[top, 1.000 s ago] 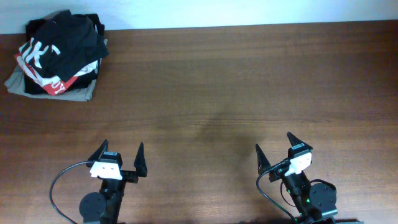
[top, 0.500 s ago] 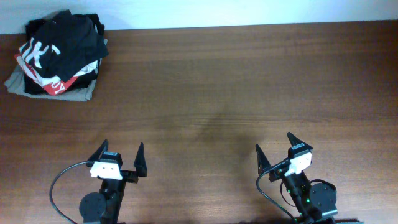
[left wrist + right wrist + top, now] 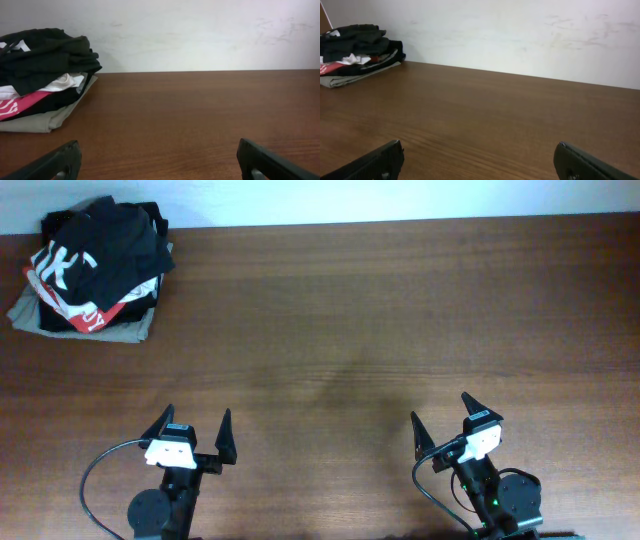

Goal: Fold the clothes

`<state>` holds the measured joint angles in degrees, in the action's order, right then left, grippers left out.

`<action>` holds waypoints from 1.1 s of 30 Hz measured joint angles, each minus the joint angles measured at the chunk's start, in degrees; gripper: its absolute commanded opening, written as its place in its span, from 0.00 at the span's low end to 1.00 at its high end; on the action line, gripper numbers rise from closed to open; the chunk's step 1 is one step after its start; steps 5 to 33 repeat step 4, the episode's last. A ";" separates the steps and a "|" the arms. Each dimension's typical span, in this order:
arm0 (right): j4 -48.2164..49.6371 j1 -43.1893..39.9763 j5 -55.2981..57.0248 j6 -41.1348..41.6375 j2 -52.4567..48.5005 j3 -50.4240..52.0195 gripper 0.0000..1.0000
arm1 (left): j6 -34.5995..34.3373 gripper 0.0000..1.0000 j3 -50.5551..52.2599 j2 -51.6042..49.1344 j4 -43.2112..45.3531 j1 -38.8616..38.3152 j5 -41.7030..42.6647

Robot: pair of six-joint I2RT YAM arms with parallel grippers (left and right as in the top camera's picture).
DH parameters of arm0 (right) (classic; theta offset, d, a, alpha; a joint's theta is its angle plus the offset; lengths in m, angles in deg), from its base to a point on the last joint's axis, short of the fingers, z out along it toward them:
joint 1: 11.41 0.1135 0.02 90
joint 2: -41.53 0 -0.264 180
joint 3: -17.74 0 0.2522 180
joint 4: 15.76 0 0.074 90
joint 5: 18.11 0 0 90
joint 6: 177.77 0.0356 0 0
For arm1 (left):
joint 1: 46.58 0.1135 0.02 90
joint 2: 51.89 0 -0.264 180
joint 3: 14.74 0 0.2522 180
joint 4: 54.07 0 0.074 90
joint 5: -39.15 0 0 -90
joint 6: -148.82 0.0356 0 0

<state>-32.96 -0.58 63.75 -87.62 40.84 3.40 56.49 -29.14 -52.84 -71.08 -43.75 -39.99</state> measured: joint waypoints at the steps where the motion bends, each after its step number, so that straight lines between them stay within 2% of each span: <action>1: 0.00 0.00 0.00 0.02 0.00 0.00 0.99 | -0.02 0.99 0.00 0.00 -0.02 0.00 0.00; 33: 0.00 0.00 0.00 0.02 0.00 0.00 0.99 | -0.02 0.99 0.00 0.00 0.00 0.00 0.00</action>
